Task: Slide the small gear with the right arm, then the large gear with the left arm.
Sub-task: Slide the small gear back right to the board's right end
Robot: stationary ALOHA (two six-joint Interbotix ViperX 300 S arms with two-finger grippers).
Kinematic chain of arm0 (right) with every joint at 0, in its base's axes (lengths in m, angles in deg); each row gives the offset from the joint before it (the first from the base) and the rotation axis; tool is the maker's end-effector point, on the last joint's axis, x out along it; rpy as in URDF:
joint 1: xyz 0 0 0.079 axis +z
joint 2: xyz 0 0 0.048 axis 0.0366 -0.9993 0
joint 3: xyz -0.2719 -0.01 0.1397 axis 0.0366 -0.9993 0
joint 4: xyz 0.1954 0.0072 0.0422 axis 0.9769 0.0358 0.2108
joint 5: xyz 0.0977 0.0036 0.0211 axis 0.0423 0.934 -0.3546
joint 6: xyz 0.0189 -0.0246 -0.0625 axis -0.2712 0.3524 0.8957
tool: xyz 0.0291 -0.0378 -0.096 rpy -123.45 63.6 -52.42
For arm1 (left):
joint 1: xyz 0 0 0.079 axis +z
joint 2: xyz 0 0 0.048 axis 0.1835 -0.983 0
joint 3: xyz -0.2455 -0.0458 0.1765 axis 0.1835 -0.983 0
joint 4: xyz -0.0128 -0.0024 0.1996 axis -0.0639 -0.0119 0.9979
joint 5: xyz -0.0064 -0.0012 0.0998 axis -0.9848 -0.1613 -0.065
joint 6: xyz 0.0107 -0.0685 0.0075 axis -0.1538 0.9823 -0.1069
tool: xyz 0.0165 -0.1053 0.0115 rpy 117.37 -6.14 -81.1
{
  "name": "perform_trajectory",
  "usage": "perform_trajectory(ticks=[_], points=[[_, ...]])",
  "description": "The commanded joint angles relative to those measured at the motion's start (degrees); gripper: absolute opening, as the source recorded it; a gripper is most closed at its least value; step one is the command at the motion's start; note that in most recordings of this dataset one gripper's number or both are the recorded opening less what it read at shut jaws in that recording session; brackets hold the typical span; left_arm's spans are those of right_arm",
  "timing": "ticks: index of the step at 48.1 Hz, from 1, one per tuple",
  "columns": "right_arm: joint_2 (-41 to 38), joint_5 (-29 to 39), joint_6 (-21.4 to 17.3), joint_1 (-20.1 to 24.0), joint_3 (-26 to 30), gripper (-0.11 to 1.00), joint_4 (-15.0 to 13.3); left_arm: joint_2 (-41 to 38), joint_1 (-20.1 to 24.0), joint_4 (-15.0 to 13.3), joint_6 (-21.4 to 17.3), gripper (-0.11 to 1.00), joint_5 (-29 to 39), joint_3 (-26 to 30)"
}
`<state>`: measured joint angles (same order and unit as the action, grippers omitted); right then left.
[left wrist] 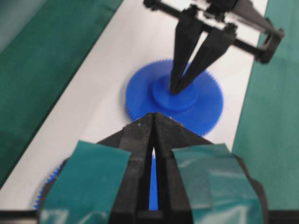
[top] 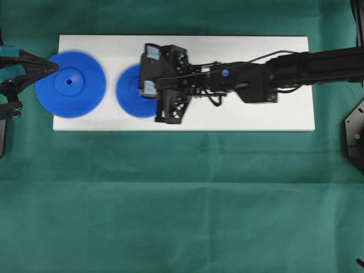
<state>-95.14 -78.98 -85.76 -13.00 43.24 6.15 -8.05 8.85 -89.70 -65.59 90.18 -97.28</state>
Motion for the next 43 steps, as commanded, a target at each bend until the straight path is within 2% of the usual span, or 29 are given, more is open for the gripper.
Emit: perform_trajectory(ticks=[1,13,25,43], points=[[2.4,0.5,-1.2,-1.3,-4.0,0.5,-0.1,-0.3,-0.1,-0.1,0.1,0.0,-0.4,1.1],[9.2,-3.2,-6.9,-5.6,-17.9,0.5,-0.1,-0.1,-0.1,-0.1,0.1,0.0,-0.4,1.1],[18.6,-5.5,-11.4,-7.8,-32.0,0.5,-0.1,0.2,-0.1,-0.1,0.1,0.0,-0.4,1.1],[29.2,-4.6,-15.6,-10.5,-44.6,0.5,0.1,0.8,-0.1,-0.1,0.2,0.0,-0.3,1.1]])
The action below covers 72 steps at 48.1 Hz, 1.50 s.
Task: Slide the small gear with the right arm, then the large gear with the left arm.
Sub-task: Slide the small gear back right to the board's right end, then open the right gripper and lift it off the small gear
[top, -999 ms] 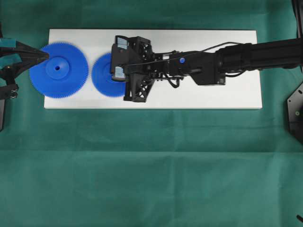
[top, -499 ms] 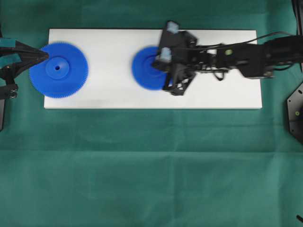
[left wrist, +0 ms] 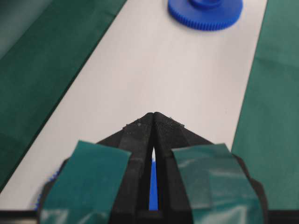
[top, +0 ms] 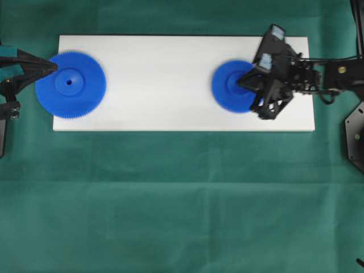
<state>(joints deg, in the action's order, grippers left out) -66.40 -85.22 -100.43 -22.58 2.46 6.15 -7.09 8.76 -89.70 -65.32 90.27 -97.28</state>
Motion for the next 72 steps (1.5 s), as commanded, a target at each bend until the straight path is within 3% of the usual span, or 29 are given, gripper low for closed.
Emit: perform_trajectory(ticks=[1,24,56,72], points=[[1.3,2.1,-1.3,-1.2,-4.5,0.5,0.1,-0.3,-0.1,-0.1,-0.1,0.0,-0.4,1.1],[15.1,10.6,-3.4,-3.7,-13.0,0.5,0.1,-0.2,-0.1,-0.1,-0.1,0.0,-0.4,1.3],[19.4,9.1,-4.5,-4.0,-12.6,0.5,-0.4,-0.2,-1.1,-0.1,-0.1,0.0,-0.6,1.1],[26.3,9.1,-4.4,-4.0,-8.7,0.5,-6.7,-0.2,-1.1,-0.1,-0.1,0.0,-0.7,1.1]])
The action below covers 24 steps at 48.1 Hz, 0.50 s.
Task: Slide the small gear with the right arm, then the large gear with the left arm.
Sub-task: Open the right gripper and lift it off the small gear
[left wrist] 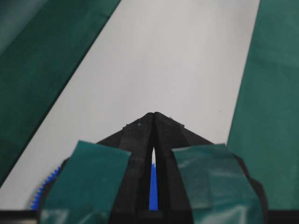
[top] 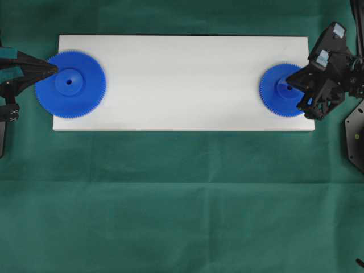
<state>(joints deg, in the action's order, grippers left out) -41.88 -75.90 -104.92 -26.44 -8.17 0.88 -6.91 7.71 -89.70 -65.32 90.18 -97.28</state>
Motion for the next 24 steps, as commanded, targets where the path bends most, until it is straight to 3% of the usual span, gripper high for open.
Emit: perform_trajectory(ticks=[1,9,24], points=[[2.2,-0.3,0.1,-0.1,2.0,0.5,-1.8,-0.4,-0.2,-0.1,-0.1,0.0,-0.6,1.1],[6.4,-1.4,0.1,-0.1,2.3,0.5,-4.1,-0.4,-0.1,-0.1,-0.1,0.0,-0.6,1.1],[11.2,-3.9,0.1,-0.1,0.3,0.5,-4.3,-0.4,-0.2,-0.1,-0.1,0.0,-0.7,1.1]])
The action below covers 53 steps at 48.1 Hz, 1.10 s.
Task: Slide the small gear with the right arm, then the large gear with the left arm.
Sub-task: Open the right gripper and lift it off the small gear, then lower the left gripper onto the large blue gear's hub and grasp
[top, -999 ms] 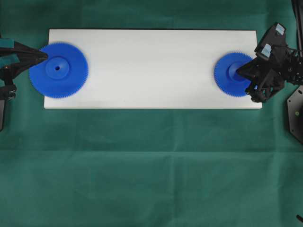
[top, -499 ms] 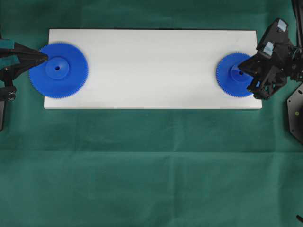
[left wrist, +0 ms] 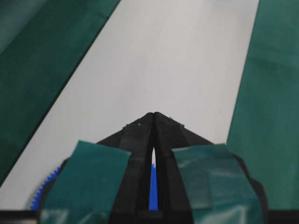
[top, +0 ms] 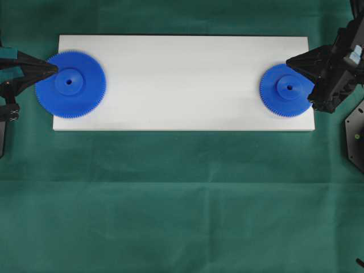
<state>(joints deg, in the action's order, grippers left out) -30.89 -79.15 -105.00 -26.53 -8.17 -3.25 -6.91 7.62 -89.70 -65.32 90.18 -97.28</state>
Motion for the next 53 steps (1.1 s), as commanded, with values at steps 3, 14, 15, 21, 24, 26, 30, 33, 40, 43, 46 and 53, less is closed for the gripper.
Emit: perform_trajectory(ticks=[3,14,15,21,24,26,30,33,40,43,46,53], points=[[0.3,-0.6,0.2,0.0,0.3,0.5,-0.2,-0.4,0.0,-0.1,-0.1,0.0,-0.4,1.2],[0.3,-1.2,0.3,0.0,0.4,0.5,-0.3,-1.0,2.1,-0.1,-0.1,0.0,4.4,1.5],[0.3,-1.2,0.3,0.0,0.3,0.5,-0.2,-1.1,2.4,-0.1,-0.1,0.0,5.2,1.5],[0.3,-1.5,0.3,0.0,0.3,0.5,-0.2,-2.4,3.6,-0.1,-0.1,0.0,8.8,1.8],[0.2,-1.5,0.3,0.0,0.3,0.5,-0.3,-3.3,3.7,-0.1,-0.1,0.0,9.3,1.8],[0.2,-1.5,0.3,0.0,0.3,0.5,-0.3,-4.0,3.7,-0.1,-0.1,0.0,9.3,1.8],[0.2,-1.5,0.3,0.0,0.4,0.5,-0.2,-5.7,3.7,-0.1,-0.1,0.0,9.1,1.8],[0.1,-1.5,0.3,0.0,0.4,0.5,-0.3,-6.9,3.7,-0.1,-0.1,0.0,8.4,1.8],[-0.1,-1.9,0.2,0.0,0.4,0.5,-0.3,-9.8,3.8,-0.1,-0.2,0.0,5.4,1.0],[-0.1,-2.2,0.2,0.0,0.3,0.5,-0.2,-11.2,4.0,-0.1,-0.2,0.0,4.3,0.4],[-0.2,-2.4,0.2,0.0,0.2,0.5,-0.2,-12.6,4.4,-0.1,-0.2,0.0,3.3,-0.1],[-0.3,-2.4,0.1,0.0,0.2,0.5,-0.2,-15.8,5.4,-0.1,-0.1,0.0,1.4,-1.2]])
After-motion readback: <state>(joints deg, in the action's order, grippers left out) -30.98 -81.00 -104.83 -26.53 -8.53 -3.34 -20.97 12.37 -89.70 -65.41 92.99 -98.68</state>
